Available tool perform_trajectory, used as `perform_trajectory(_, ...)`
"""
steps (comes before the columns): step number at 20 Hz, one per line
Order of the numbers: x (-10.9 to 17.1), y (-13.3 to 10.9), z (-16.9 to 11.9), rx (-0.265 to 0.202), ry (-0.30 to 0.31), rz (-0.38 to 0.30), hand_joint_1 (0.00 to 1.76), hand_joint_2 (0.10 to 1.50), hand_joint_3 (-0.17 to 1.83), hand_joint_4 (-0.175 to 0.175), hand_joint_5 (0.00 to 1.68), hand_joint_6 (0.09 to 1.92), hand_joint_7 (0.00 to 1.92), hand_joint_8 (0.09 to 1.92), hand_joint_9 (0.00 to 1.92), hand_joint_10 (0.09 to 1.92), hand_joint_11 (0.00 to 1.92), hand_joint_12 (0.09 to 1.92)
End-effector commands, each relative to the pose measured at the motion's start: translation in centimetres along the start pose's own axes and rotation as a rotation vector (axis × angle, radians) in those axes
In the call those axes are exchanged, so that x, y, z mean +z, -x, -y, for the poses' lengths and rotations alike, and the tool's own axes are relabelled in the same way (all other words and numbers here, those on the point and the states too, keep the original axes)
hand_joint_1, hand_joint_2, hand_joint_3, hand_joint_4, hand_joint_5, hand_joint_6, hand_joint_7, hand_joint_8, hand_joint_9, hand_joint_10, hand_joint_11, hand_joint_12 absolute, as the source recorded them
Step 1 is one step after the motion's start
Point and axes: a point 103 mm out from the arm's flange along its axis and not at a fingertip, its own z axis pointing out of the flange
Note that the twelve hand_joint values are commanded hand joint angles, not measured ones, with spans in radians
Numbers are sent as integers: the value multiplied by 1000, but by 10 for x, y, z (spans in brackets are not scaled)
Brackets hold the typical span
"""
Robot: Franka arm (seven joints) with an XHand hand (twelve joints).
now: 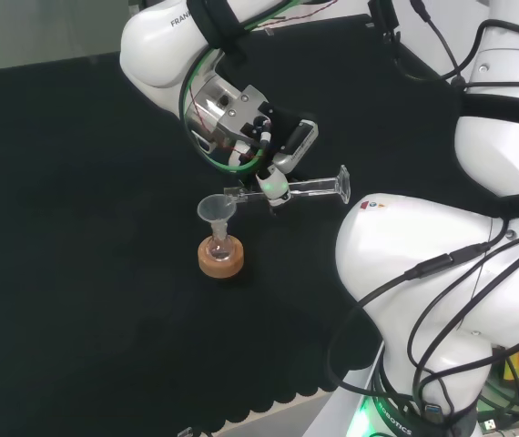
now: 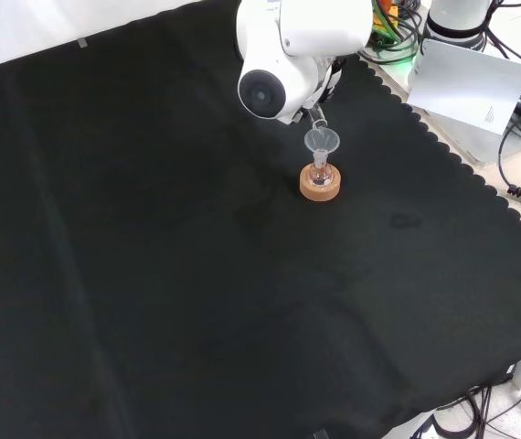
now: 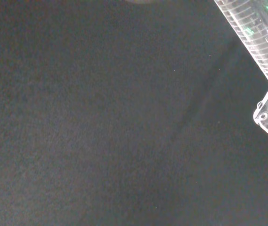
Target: Pour the water from the graduated cylinder into the round-bottom flask.
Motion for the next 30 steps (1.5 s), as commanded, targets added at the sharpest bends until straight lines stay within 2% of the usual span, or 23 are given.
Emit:
perform_trajectory(1, -1, 1, 1, 13, -16, 5, 1215, 1223, 1, -175, 763, 1316, 796, 1314, 1287, 284, 1174, 782)
perform_trajectory(13, -7, -1, 5, 28, -24, 11, 1215, 1225, 1, -175, 761, 1318, 794, 1317, 1284, 289, 1172, 782)
perform_trajectory(20, -15, -9, 9, 43, -46, 27, 1215, 1225, 0, -175, 761, 1319, 793, 1317, 1283, 293, 1172, 782)
perform_trajectory(30, -14, -7, 10, 57, -75, 39, 1215, 1225, 0, -175, 761, 1319, 794, 1317, 1281, 297, 1172, 783)
